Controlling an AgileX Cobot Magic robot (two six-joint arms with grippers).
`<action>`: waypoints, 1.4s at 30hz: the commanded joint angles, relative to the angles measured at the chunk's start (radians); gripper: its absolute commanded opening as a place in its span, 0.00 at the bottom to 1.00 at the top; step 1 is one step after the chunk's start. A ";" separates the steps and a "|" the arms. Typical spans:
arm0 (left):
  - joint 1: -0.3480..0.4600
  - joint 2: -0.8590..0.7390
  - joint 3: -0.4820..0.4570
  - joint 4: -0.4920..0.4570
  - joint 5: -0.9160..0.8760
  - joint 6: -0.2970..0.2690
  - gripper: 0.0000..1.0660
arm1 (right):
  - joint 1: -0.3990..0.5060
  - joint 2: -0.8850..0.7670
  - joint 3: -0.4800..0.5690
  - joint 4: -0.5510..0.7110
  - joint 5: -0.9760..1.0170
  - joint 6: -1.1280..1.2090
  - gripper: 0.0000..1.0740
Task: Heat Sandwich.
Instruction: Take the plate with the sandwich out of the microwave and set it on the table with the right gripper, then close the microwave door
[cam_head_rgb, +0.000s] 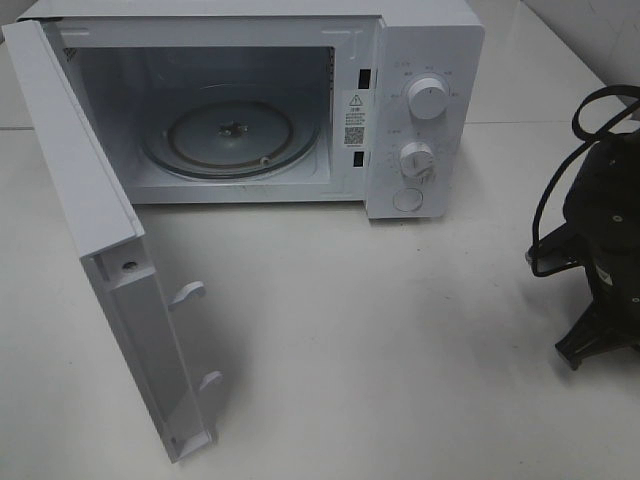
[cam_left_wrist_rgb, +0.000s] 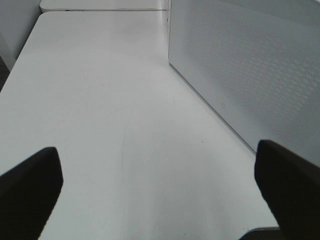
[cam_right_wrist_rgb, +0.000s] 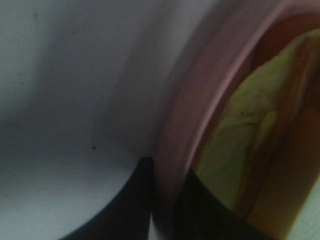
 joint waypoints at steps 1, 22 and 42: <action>0.002 -0.006 0.001 -0.007 -0.009 -0.001 0.94 | -0.007 0.008 0.001 -0.021 -0.003 0.019 0.09; 0.002 -0.006 0.001 -0.007 -0.009 -0.001 0.94 | -0.007 -0.149 -0.001 0.068 0.019 -0.029 0.49; 0.002 -0.006 0.001 -0.007 -0.009 -0.001 0.94 | -0.007 -0.637 0.000 0.494 0.054 -0.366 0.71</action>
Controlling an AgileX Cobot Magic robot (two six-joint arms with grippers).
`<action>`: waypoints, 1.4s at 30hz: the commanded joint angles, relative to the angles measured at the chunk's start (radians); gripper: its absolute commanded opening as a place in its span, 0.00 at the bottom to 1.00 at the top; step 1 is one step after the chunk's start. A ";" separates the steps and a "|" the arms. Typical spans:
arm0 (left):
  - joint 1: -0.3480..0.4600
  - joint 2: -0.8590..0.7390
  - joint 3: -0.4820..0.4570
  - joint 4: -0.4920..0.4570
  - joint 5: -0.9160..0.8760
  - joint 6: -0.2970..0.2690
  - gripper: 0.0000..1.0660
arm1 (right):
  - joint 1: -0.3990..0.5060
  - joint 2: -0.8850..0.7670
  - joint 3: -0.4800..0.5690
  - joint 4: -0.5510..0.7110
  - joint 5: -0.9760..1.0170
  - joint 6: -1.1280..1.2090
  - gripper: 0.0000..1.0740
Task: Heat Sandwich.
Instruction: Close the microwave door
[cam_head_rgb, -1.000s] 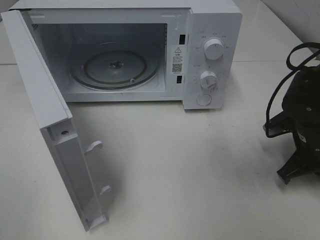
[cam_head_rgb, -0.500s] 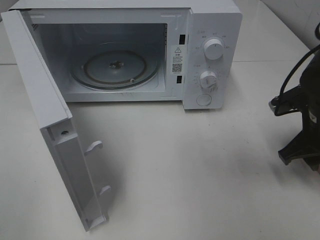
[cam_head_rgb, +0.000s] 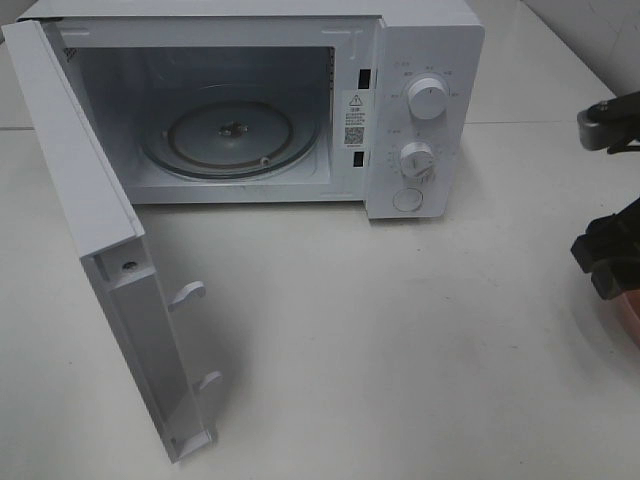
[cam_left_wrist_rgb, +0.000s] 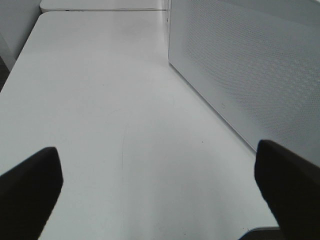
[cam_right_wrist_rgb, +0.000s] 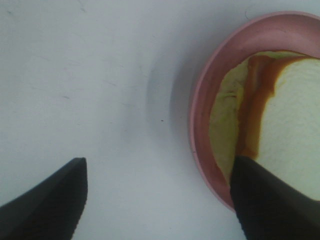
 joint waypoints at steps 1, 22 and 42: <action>0.002 -0.006 0.001 -0.007 -0.009 -0.001 0.94 | -0.006 -0.093 0.000 0.082 0.021 -0.072 0.71; 0.002 -0.006 0.001 -0.007 -0.009 -0.001 0.94 | -0.004 -0.541 0.000 0.158 0.241 -0.159 0.71; 0.002 -0.006 0.001 -0.007 -0.009 -0.001 0.94 | -0.049 -1.063 0.278 0.193 0.162 -0.174 0.71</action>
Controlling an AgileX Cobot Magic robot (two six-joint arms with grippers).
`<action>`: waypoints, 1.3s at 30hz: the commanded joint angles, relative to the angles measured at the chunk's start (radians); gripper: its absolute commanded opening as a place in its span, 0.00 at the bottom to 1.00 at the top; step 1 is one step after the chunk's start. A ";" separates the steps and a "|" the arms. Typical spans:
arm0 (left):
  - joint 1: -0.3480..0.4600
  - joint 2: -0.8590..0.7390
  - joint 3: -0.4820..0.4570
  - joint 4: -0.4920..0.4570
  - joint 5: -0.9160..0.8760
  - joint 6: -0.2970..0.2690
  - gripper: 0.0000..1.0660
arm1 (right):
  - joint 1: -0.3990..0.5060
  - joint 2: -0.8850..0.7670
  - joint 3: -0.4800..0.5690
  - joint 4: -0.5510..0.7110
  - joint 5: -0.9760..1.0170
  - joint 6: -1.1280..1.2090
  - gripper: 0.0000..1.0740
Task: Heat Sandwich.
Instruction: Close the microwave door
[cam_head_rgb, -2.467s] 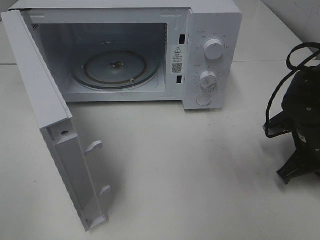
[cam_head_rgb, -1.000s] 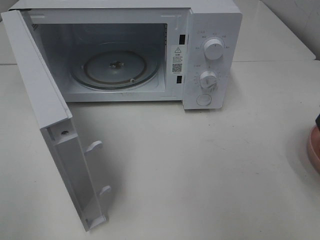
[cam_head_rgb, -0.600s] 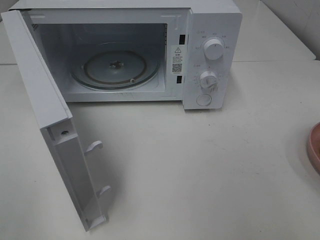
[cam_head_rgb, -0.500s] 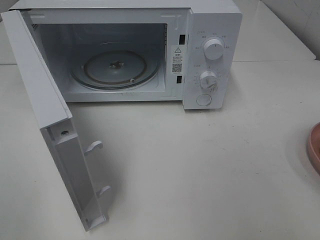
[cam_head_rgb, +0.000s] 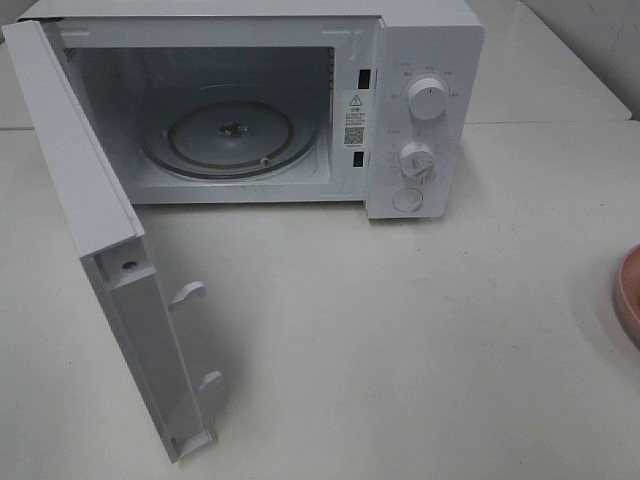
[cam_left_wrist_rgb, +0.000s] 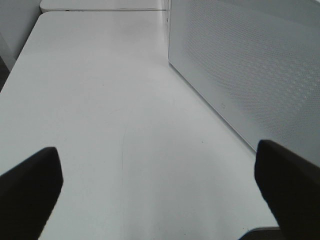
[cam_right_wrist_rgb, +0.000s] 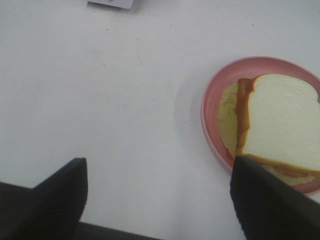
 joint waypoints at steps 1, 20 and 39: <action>0.002 -0.006 0.001 -0.007 -0.009 -0.001 0.94 | -0.059 -0.075 0.016 0.015 0.014 -0.008 0.71; 0.002 0.002 0.001 -0.007 -0.009 -0.002 0.94 | -0.227 -0.337 0.020 0.057 0.016 -0.042 0.71; 0.002 0.002 0.001 -0.007 -0.009 -0.003 0.94 | -0.227 -0.337 0.020 0.057 0.016 -0.042 0.71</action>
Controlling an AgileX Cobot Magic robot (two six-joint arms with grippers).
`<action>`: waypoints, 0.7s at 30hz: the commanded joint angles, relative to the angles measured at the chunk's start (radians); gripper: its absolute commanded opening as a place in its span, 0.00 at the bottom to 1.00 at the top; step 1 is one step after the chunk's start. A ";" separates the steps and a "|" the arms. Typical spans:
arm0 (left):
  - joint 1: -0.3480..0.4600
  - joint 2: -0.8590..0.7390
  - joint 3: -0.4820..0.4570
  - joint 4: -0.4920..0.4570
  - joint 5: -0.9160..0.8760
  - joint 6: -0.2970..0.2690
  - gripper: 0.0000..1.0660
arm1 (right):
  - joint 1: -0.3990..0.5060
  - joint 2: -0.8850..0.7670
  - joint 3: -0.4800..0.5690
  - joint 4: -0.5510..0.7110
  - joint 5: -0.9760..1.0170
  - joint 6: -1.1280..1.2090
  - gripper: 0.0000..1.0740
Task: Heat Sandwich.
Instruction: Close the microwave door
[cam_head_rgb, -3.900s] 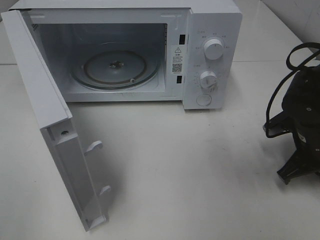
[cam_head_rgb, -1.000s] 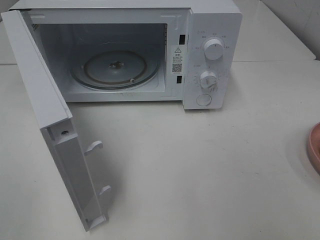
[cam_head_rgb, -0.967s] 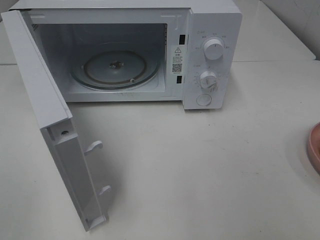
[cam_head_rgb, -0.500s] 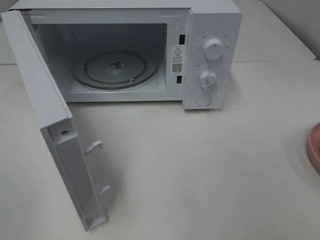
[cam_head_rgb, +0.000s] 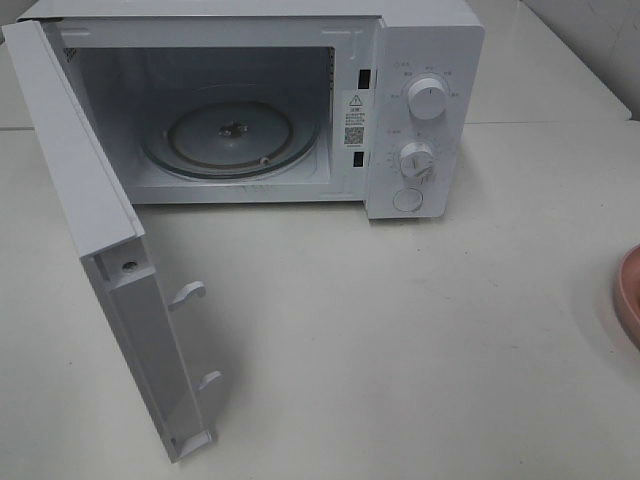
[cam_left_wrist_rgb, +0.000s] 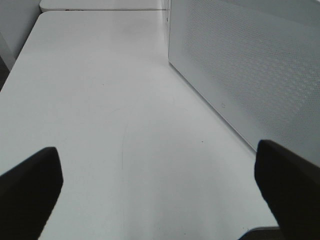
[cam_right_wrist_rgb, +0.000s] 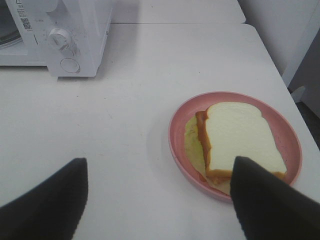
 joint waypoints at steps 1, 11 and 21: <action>0.002 0.001 0.001 -0.007 -0.009 -0.003 0.94 | -0.007 -0.025 0.002 0.004 -0.004 -0.013 0.71; 0.002 0.001 0.001 -0.007 -0.009 -0.003 0.94 | -0.007 -0.025 0.002 0.004 -0.004 -0.013 0.71; 0.002 0.001 0.001 -0.019 -0.009 -0.005 0.94 | -0.007 -0.025 0.002 0.004 -0.004 -0.013 0.71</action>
